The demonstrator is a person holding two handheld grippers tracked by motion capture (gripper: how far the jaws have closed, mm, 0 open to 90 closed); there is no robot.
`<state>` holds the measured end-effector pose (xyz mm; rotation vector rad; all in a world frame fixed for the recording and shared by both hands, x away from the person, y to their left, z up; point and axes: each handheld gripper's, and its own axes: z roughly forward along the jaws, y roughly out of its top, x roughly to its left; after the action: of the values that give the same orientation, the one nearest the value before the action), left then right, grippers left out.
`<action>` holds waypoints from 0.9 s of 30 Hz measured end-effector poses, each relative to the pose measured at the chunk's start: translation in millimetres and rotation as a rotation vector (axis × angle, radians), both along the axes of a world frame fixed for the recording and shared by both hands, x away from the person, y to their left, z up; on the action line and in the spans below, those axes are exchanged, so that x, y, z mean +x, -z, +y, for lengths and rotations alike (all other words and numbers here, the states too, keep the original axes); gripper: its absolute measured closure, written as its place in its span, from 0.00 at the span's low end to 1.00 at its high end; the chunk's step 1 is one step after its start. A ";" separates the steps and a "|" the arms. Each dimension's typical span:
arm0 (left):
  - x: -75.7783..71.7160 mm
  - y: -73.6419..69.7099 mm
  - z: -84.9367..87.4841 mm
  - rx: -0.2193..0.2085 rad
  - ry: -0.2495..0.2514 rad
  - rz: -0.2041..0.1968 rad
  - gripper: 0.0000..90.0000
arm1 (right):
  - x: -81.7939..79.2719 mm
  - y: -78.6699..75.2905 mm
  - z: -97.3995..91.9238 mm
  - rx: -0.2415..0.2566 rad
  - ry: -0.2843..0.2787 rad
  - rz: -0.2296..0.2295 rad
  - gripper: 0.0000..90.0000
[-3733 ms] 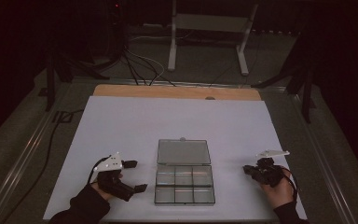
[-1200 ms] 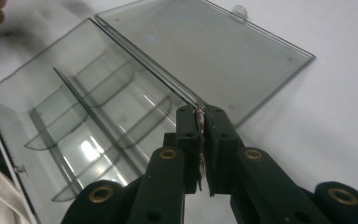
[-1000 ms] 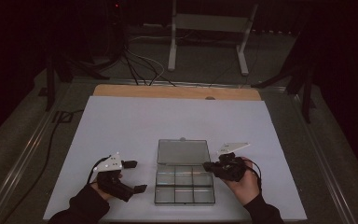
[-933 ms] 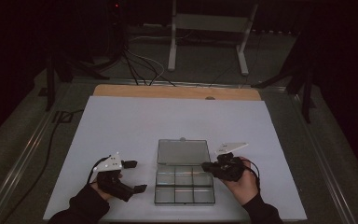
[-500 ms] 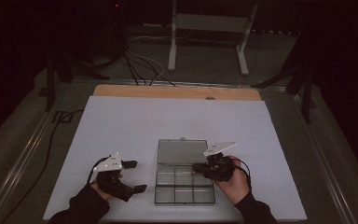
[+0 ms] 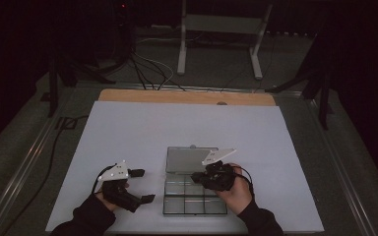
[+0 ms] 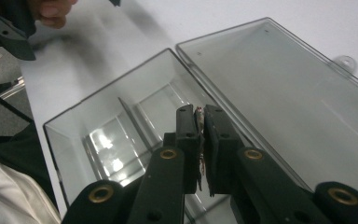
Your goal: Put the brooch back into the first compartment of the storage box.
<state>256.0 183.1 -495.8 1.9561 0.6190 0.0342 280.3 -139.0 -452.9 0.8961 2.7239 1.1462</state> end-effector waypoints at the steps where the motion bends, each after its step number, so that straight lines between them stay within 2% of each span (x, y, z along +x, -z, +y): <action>1: -0.2 0.1 -0.2 0.000 0.000 0.000 0.02 | -0.2 0.3 2.3 -0.002 -0.006 0.000 0.95; 13: -0.3 0.1 -0.4 0.002 0.002 -0.001 0.02 | -1.0 5.0 27.5 -0.008 -0.060 0.010 0.95; 27: -0.1 0.4 0.1 0.003 0.002 -0.001 0.02 | 0.3 15.3 42.9 -0.020 -0.087 0.025 0.95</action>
<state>255.9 183.2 -496.3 1.9590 0.6167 0.0355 280.6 -96.1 -468.3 0.8018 2.8153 1.1269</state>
